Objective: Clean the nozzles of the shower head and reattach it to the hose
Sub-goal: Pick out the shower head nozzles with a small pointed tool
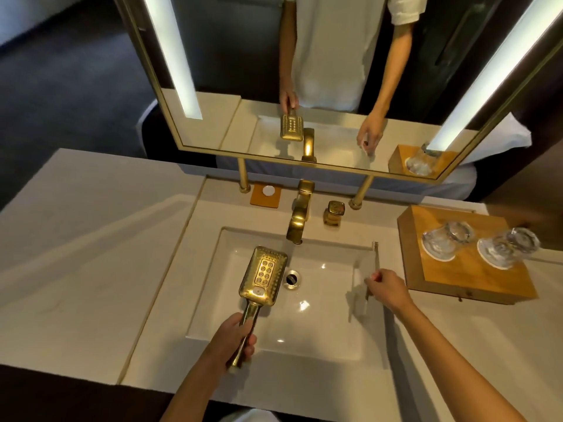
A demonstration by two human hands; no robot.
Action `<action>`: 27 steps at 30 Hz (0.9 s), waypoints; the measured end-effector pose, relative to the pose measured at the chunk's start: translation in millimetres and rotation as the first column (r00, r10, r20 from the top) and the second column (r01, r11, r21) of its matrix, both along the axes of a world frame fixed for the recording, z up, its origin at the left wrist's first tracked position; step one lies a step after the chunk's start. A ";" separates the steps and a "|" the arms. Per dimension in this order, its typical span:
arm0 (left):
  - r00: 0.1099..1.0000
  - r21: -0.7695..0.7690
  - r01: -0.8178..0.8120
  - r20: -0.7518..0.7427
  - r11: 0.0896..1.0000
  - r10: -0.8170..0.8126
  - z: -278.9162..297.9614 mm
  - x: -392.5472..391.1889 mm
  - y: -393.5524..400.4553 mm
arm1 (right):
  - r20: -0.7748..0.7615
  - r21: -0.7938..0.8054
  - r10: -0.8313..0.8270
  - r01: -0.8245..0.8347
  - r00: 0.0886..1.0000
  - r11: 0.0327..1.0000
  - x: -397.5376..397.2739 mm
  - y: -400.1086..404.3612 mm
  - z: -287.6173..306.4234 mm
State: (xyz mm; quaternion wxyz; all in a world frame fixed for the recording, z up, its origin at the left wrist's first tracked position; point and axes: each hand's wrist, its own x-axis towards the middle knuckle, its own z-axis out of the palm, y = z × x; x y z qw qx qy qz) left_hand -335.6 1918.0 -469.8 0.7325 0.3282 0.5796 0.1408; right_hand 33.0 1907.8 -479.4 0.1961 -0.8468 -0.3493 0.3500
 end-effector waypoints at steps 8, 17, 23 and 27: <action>0.997 -0.036 0.066 0.053 0.997 -0.064 -10.4 -2.7 -8.3 | -0.535 0.175 0.021 0.087 0.844 0.981 -77.9 -37.0 18.5; 0.983 -0.010 0.184 -0.007 0.983 -0.184 -5.7 10.2 -1.1 | -0.313 0.233 0.161 -0.089 0.936 0.968 -94.5 -30.7 20.9; 0.977 0.003 0.212 0.025 0.977 -0.212 -0.6 15.8 4.4 | -0.072 0.170 0.140 -0.126 0.988 0.977 -81.4 -18.0 20.8; 0.971 0.016 0.238 -0.001 0.971 -0.238 1.2 20.9 7.8 | -0.029 0.177 0.211 -0.203 0.977 0.963 -93.5 -20.3 22.0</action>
